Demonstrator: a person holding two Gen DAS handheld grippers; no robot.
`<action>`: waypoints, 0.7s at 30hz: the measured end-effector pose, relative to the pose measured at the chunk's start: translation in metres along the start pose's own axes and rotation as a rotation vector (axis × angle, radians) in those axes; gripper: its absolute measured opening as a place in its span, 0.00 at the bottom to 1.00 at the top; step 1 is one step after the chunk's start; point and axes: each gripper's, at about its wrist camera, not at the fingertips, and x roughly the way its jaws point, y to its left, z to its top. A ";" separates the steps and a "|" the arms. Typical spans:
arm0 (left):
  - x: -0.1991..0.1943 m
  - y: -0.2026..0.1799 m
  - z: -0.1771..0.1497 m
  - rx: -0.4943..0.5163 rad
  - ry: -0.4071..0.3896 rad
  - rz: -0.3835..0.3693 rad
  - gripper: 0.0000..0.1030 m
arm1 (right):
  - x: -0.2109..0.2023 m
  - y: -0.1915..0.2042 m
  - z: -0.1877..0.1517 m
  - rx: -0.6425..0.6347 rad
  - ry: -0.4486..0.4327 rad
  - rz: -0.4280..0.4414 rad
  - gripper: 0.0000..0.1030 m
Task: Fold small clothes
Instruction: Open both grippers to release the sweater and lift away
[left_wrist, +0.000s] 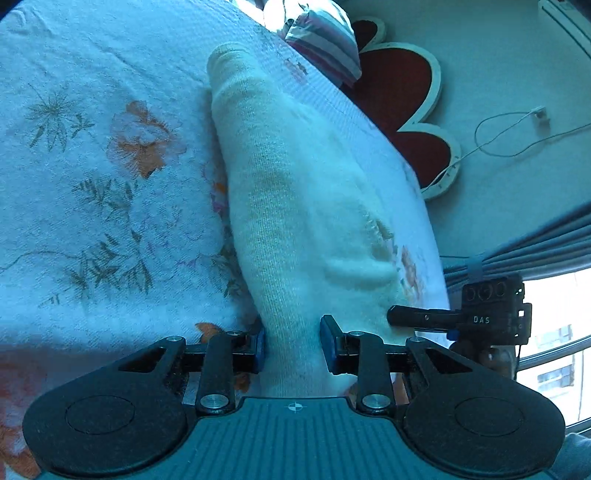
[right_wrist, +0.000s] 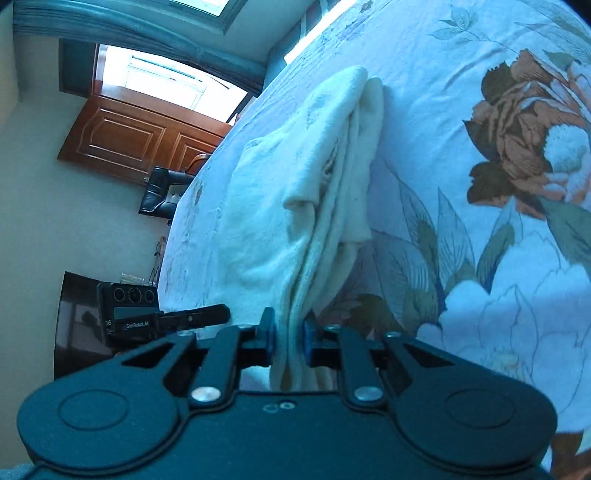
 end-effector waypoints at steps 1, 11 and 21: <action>0.000 -0.001 -0.005 0.011 0.016 0.037 0.29 | 0.002 -0.002 -0.004 0.017 -0.003 -0.025 0.14; -0.033 -0.057 0.024 0.163 -0.395 0.446 0.78 | -0.023 0.038 -0.018 -0.297 -0.308 -0.321 0.30; -0.009 -0.078 0.035 0.220 -0.358 0.606 0.83 | 0.037 0.050 0.028 -0.427 -0.234 -0.574 0.32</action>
